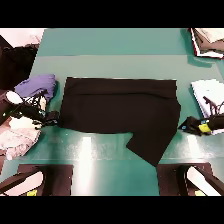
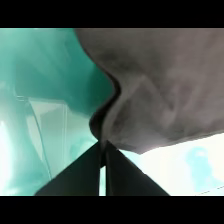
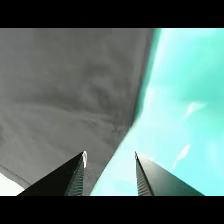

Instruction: Fold the shirts.

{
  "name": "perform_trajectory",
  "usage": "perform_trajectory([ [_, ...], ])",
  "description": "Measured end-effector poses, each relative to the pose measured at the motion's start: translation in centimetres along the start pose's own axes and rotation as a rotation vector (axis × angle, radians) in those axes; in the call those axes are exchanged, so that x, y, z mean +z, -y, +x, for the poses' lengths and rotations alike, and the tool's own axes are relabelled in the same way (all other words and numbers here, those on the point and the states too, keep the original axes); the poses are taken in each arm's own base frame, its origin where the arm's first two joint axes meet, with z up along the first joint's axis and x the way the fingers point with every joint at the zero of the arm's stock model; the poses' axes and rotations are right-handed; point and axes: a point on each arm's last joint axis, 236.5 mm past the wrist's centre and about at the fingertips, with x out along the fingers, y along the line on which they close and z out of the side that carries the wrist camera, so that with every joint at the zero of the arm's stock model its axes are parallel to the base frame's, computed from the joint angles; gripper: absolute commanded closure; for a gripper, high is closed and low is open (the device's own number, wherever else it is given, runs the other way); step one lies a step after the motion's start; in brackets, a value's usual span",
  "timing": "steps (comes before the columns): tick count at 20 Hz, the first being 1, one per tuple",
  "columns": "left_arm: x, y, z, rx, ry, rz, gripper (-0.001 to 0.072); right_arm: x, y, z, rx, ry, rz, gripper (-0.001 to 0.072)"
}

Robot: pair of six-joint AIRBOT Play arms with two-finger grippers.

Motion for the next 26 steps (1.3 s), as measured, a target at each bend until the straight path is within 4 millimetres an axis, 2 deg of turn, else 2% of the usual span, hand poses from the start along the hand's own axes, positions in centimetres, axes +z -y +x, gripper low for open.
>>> perform_trajectory([
  [3,0.2,0.3,-0.2,-0.007,0.013,0.009,0.0675,-1.9,-0.2,2.5,0.008,-0.053,-0.003,0.0331],
  [6,0.2,0.4,-0.3,-0.012,0.015,0.012,0.0676,-2.8,-0.9,3.8,0.017,-0.078,-0.016,0.0336],
  [7,0.2,0.4,-0.3,-0.012,0.016,0.013,0.0675,-3.0,-1.1,4.1,0.017,-0.082,-0.019,0.0365],
  [8,0.2,0.4,-0.3,-0.013,0.016,0.013,0.0675,-3.1,-1.2,4.3,0.013,-0.084,-0.025,0.0436],
  [10,0.2,0.5,-0.3,-0.014,0.014,0.014,0.0675,-3.1,-1.2,4.7,0.001,-0.081,-0.040,0.0644],
  [11,0.2,0.5,-0.3,-0.014,0.014,0.015,0.0675,-3.2,-1.3,4.9,-0.004,-0.085,-0.048,0.0696],
  [14,-0.3,0.5,-0.3,-0.016,-0.003,0.032,0.0677,-3.3,-1.0,4.7,-0.037,-0.096,-0.085,0.0697],
  [16,-1.0,0.6,-0.4,-0.020,-0.031,0.048,0.0677,-3.1,0.0,3.3,-0.106,-0.097,-0.134,0.0697],
  [20,-3.0,1.8,-2.2,-0.032,-0.034,0.090,0.0676,-3.8,1.1,-1.5,-0.244,-0.083,-0.230,0.0697],
  [24,-6.7,3.2,-3.9,-0.056,-0.039,0.099,0.0676,-4.9,1.2,-5.3,-0.324,0.006,-0.278,0.0698],
  [26,-6.8,4.7,-4.7,-0.104,-0.010,0.094,0.0676,-4.8,0.8,-6.2,-0.331,0.059,-0.293,0.0698],
])
